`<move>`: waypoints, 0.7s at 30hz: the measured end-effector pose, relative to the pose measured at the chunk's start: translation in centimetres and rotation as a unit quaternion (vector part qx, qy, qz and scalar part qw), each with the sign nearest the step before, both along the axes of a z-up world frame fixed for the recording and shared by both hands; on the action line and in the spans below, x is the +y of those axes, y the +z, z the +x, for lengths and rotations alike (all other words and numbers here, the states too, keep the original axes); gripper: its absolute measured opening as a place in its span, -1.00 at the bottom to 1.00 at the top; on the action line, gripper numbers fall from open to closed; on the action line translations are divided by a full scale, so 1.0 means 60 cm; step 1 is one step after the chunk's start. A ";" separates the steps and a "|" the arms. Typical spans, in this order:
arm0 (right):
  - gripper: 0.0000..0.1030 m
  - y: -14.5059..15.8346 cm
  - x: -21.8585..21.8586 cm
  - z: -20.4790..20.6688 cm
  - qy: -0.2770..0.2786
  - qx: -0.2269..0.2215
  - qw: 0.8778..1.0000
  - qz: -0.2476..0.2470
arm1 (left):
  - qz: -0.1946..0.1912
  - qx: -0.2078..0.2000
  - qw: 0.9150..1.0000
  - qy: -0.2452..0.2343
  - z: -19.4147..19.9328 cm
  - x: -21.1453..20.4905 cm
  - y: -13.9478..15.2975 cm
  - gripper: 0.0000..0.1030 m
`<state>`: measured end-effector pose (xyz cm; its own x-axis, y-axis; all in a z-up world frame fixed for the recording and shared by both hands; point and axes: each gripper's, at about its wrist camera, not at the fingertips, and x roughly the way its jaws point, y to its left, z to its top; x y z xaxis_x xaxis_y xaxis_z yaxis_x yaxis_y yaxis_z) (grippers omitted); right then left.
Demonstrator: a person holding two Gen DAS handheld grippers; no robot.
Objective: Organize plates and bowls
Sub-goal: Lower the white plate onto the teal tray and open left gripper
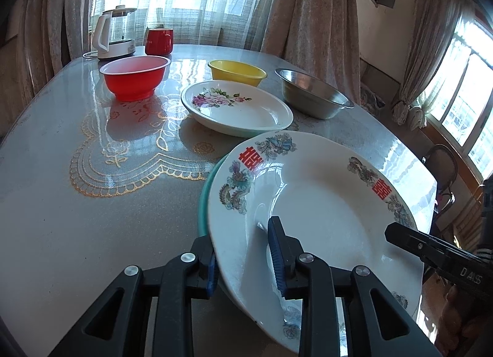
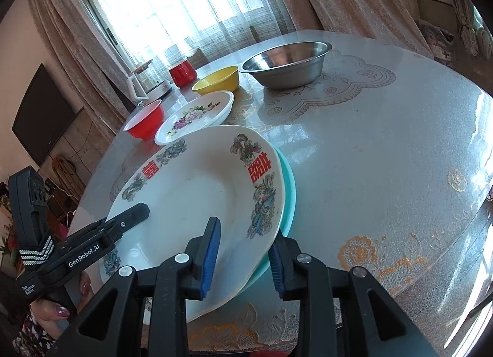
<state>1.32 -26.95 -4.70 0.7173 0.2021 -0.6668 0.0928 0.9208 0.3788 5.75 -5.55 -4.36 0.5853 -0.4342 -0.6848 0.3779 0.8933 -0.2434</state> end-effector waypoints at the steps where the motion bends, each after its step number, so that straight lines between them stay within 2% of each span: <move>1: -0.41 0.000 0.000 0.000 -0.001 -0.001 1.000 -0.001 | 0.001 0.000 1.000 0.000 -0.001 0.000 0.000 -0.43; 6: -0.38 0.005 0.009 0.002 0.001 0.000 1.000 -0.028 | 0.012 -0.006 1.000 -0.001 -0.001 -0.005 0.002 -0.42; 10: -0.47 0.006 0.023 0.007 0.006 -0.001 0.996 -0.084 | 0.020 -0.009 1.000 -0.002 0.006 -0.006 0.004 -0.42; 14: -0.48 0.008 0.011 0.003 -0.008 -0.002 0.998 -0.069 | 0.026 -0.008 1.000 -0.009 0.009 -0.006 0.007 -0.42; 18: -0.48 0.036 0.002 -0.016 -0.024 -0.035 0.993 -0.112 | 0.031 -0.014 0.999 -0.010 0.005 -0.005 0.011 -0.42; 21: -0.48 0.048 -0.010 -0.020 -0.020 -0.042 0.995 -0.092 | 0.032 -0.007 0.999 -0.004 0.010 -0.005 0.013 -0.41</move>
<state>0.10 -27.54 -1.82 0.7772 0.0531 -0.6271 0.1052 0.9715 0.2126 6.32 -5.85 -3.55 0.5909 -0.3947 -0.7036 0.3881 0.9037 -0.1809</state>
